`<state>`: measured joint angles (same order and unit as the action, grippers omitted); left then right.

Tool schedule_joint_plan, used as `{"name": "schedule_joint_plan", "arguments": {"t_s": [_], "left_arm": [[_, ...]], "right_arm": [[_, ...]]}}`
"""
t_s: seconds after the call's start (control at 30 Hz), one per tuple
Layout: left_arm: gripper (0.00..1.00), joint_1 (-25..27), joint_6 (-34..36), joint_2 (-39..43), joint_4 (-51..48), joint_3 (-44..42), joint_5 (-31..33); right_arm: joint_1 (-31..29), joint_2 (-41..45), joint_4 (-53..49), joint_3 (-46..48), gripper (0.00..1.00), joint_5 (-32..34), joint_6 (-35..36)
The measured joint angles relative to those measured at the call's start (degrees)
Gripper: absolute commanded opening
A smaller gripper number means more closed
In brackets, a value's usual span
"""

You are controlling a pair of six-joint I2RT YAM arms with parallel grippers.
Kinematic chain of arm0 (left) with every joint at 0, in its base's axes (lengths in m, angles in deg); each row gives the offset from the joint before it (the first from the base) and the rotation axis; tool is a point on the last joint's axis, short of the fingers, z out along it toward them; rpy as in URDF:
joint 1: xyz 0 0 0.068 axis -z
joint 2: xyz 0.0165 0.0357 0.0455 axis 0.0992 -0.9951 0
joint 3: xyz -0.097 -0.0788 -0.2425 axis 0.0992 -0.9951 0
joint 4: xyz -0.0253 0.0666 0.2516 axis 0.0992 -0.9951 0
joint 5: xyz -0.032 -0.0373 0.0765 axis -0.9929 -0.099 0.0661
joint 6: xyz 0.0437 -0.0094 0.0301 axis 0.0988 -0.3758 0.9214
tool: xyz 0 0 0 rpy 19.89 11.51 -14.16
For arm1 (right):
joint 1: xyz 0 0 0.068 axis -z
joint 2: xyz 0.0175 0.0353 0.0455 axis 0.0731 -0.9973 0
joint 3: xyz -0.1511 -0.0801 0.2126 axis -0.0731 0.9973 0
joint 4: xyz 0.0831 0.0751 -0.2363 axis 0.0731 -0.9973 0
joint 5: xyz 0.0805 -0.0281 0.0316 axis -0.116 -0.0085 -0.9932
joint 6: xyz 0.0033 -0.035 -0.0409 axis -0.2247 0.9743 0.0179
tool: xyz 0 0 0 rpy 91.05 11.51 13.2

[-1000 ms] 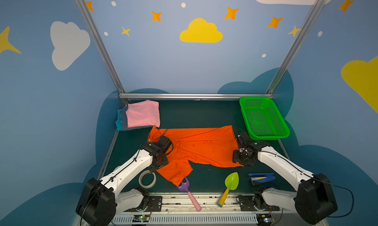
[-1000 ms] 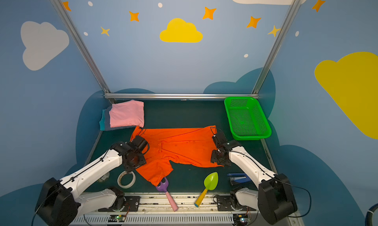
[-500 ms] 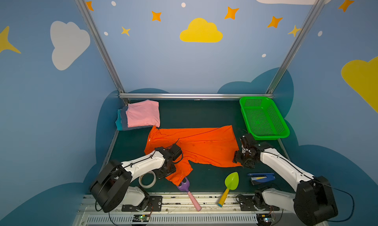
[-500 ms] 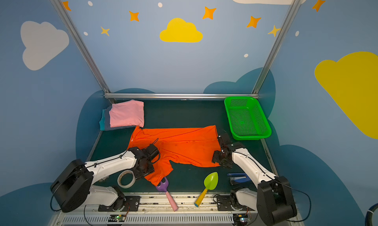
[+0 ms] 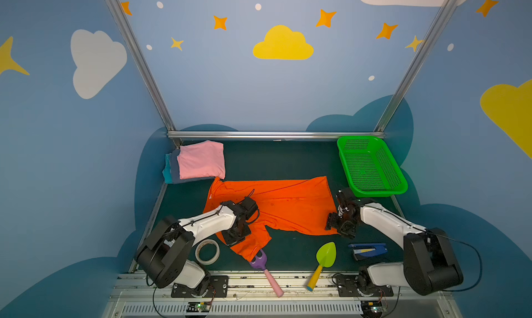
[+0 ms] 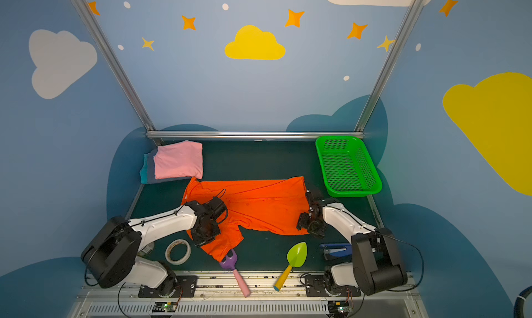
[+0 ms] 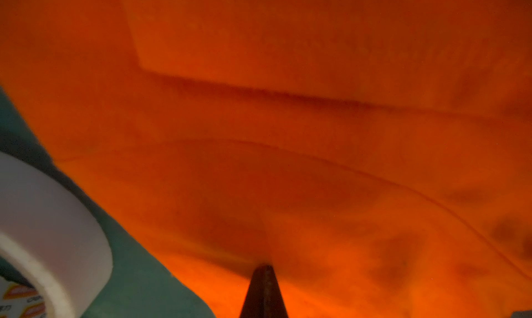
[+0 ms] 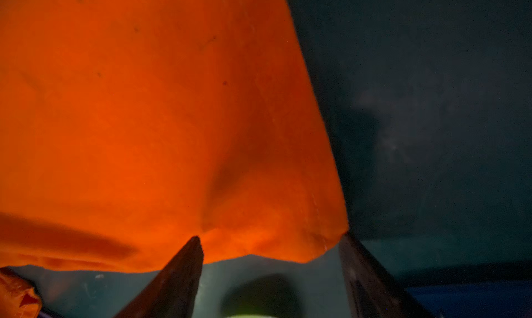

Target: Fold and stack the t-shirts

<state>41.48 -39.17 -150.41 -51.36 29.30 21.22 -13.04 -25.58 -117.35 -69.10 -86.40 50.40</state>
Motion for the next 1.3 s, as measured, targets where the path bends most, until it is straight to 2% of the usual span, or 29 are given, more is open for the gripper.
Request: {"name": "schedule_joint_plan", "arguments": {"t_s": [0.03, 0.07, 0.1, 0.13, 0.2, 0.43, 0.63, 0.73, 0.9, 0.93, 1.03, 1.2, 1.23, 1.3], "left_arm": [[0.2, -0.5, 0.3, 0.6, -0.3, 0.0, 0.2], [0.37, -0.9, 0.7, 1.4, -0.6, 0.0, 0.5], [0.49, -1.2, 1.1, 2.2, -1.0, 0.0, 0.7], [0.57, -1.4, 1.2, 3.1, -1.4, 0.0, 0.9], [0.62, -1.5, 1.3, 4.7, -1.6, -0.5, 1.1], [0.65, -5.0, 1.3, 8.8, -1.6, -7.1, 2.0], [0.48, -9.4, 1.6, 13.9, 2.1, -11.3, 2.9], [0.36, -10.1, 2.0, 14.6, 3.8, -12.0, 3.2], [0.08, -11.7, 3.7, 14.6, 5.7, -12.1, 3.6], [0.05, -12.1, 4.0, 14.5, 6.5, -12.1, 3.5], [0.04, -13.3, 5.2, 14.5, 7.4, -11.9, 3.1], [0.04, -16.5, 7.0, 16.0, 6.0, -9.3, 2.3], [0.04, -17.2, 7.3, 16.7, 5.7, -8.4, 1.9], [0.04, -18.4, 7.8, 17.7, 5.2, -6.8, 1.2]], "right_arm": [[0.0, -0.3, 0.0, -0.2, 0.74, 0.1, -0.2], [0.0, -0.3, 0.0, -0.2, 0.73, 0.2, -0.5], [0.2, -0.4, -0.1, -0.3, 0.73, 0.3, -0.8], [0.2, -0.6, -0.2, -0.4, 0.72, 0.5, -1.1], [0.4, -1.0, -0.4, -0.7, 0.72, 0.9, -1.7], [1.0, -1.2, -0.4, -0.8, 0.72, 1.0, -3.7], [1.0, -1.1, -0.4, -0.8, 0.69, 1.2, -4.2], [1.2, -1.0, -0.2, -0.8, 0.66, 1.3, -4.3], [1.4, -0.5, 0.1, -0.8, 0.59, 1.6, -4.4], [1.6, -0.5, 0.1, -0.8, 0.57, 1.7, -4.5], [1.7, -0.5, 0.1, -0.8, 0.46, 1.7, -4.6], [2.1, -0.6, 0.6, -0.8, 0.03, 1.5, -5.3], [2.1, -0.6, 0.9, -0.8, 0.0, 1.3, -5.5], [2.2, -0.7, 1.3, -0.8, 0.0, 0.9, -5.6]]}}
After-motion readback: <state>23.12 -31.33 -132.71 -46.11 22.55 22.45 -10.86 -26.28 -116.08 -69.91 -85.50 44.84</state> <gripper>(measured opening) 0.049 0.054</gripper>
